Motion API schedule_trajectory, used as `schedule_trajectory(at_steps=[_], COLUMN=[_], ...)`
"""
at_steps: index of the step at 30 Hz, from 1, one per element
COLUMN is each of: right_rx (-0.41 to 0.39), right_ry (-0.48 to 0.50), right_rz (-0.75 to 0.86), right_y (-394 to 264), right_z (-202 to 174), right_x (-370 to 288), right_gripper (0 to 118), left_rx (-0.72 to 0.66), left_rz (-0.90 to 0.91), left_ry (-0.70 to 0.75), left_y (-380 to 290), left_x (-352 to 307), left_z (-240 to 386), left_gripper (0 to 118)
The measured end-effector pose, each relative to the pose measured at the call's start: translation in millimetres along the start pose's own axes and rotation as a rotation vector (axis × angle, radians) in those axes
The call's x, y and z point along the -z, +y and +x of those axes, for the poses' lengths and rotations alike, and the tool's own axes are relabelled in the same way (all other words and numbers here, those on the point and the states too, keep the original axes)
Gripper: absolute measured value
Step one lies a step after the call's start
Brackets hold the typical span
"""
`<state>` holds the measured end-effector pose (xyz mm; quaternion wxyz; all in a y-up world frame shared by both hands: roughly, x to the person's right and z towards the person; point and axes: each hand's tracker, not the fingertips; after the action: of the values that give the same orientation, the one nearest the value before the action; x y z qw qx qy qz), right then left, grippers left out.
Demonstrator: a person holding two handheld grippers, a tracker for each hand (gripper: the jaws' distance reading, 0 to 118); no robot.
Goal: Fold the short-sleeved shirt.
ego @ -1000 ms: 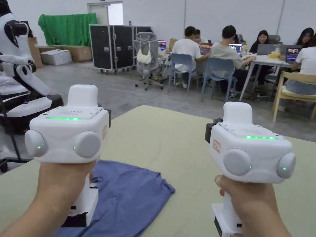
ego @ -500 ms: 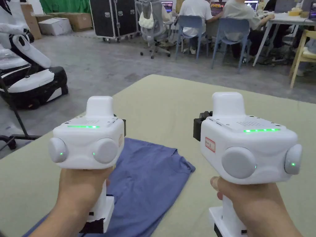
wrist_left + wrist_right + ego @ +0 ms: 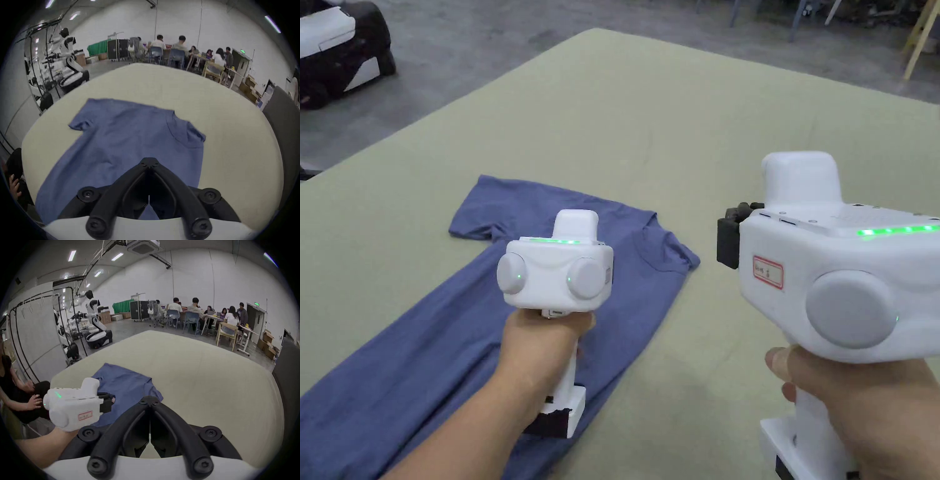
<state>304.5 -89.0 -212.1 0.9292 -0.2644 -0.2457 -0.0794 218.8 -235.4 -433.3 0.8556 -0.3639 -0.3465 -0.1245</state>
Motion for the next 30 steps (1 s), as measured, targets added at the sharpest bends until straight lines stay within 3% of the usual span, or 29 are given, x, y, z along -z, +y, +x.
schedule_trajectory(at_steps=[2, 3, 4, 5, 6, 11, 16, 17, 18, 19, 20, 21, 26, 30], right_rx=[-0.005, -0.006, -0.007, -0.003, 0.001, -0.015, -0.006, -0.015, -0.019, -0.017, -0.011, -0.005, 0.029, 0.078], right_ry=[-0.002, 0.0, 0.002, 0.002, 0.006, -0.001, -0.015, -0.021, -0.023, -0.024, -0.026, -0.027, -0.047, -0.101], right_rz=[-0.018, -0.027, -0.036, -0.046, -0.054, -0.081, -0.089, -0.09, -0.089, -0.088, -0.087, -0.087, -0.065, -0.031], right_y=[-4.8, -6.5, -8.1, -9.5, -10.3, -16.9, -17.3, -17.3, -17.2, -17.2, -17.0, -16.7, -16.6, -10.5], right_z=[2.6, 4.4, 6.7, 9.2, 11.1, 20.2, 25.8, 26.2, 27.1, 28.4, 29.8, 31.0, 40.9, 62.7], right_x=[8.4, 11.1, 13.8, 15.8, 17.5, 21.9, 23.9, 23.6, 22.8, 21.7, 20.4, 19.3, 3.9, -17.3], right_gripper=[3, 3, 3, 3, 3, 3, 3, 3, 3, 3, 3, 3, 3, 3], left_rx=[0.011, 0.027, 0.05, 0.061, 0.052, 0.068, 0.126, 0.134, 0.136, 0.116, 0.091, 0.088, -0.038, -0.082], left_rz=[-0.035, -0.045, -0.062, -0.092, -0.156, -0.187, -0.214, -0.211, -0.187, -0.146, -0.127, -0.134, -0.114, -0.022], left_ry=[-0.018, -0.024, -0.019, -0.009, 0.004, -0.081, 0.007, 0.032, 0.065, 0.094, 0.099, 0.164, 0.067, 0.045], left_y=[-3.9, -5.9, -6.4, -6.6, -8.0, -12.8, -19.7, -17.0, -13.7, -9.3, -6.1, -4.3, 6.0, 26.5], left_x=[17.0, 21.7, 28.4, 38.2, 47.4, 68.7, 77.3, 73.2, 67.7, 61.1, 57.9, 59.0, 43.5, -16.7], left_z=[2.4, 4.8, 8.4, 11.1, 12.6, 21.4, 29.4, 31.3, 31.3, 27.9, 18.5, 12.0, -9.0, 13.3], left_gripper=[3, 34, 106, 118, 118, 118, 116, 105, 81, 30, 3, 3, 3, 3])
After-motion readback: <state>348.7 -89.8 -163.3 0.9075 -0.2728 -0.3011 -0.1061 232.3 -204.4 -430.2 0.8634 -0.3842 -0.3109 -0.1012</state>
